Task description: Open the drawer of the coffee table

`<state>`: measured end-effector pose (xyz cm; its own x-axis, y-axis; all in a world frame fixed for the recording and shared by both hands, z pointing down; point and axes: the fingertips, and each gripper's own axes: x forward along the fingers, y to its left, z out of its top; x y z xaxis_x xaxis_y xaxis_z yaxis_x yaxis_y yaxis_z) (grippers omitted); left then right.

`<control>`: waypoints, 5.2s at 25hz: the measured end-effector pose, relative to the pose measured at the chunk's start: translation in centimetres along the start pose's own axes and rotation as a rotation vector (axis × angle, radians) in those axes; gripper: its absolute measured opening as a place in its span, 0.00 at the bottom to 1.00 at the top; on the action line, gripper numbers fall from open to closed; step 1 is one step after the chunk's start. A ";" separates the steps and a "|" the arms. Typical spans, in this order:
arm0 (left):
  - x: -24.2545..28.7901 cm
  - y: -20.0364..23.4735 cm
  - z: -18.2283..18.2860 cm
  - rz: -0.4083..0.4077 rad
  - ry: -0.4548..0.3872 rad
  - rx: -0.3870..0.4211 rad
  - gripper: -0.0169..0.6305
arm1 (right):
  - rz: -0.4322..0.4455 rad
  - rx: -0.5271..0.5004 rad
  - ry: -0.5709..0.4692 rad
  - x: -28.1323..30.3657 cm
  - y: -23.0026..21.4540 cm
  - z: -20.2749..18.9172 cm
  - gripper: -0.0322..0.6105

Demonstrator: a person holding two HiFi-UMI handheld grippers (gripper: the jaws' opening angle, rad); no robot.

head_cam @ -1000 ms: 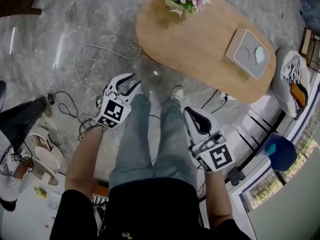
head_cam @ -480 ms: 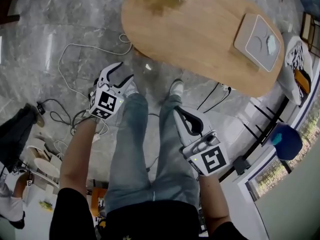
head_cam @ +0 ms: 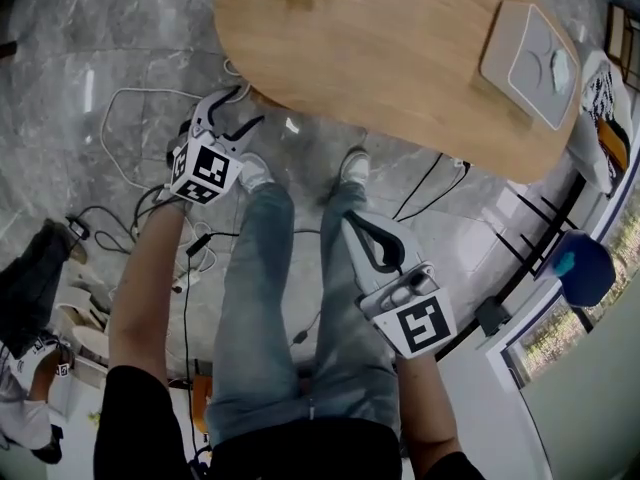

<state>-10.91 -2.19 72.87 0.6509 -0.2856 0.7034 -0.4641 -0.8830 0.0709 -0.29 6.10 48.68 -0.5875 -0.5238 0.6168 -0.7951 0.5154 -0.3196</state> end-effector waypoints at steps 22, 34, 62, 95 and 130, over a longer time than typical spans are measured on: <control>3.7 -0.7 0.8 -0.168 0.014 0.291 0.25 | -0.045 0.050 0.015 -1.0 -2.0 -3.2 0.05; 3.0 -1.4 0.6 -0.233 0.045 0.413 0.20 | -0.048 0.039 0.013 -1.7 -1.4 -3.6 0.05; -2.4 -9.2 -3.9 -0.259 0.098 0.386 0.18 | 0.017 0.004 0.031 -2.8 1.1 -5.2 0.05; -1.0 -11.0 -5.1 -0.288 0.216 0.684 0.15 | 0.021 0.015 0.031 -3.8 0.2 -6.2 0.05; -1.4 -11.8 -5.9 -0.370 0.227 0.642 0.15 | 0.013 0.014 0.027 -4.1 0.7 -6.0 0.05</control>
<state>-9.86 10.85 75.24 0.5248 0.0924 0.8462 0.2436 -0.9688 -0.0453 2.48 12.67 50.22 -0.5940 -0.4982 0.6316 -0.7893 0.5127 -0.3378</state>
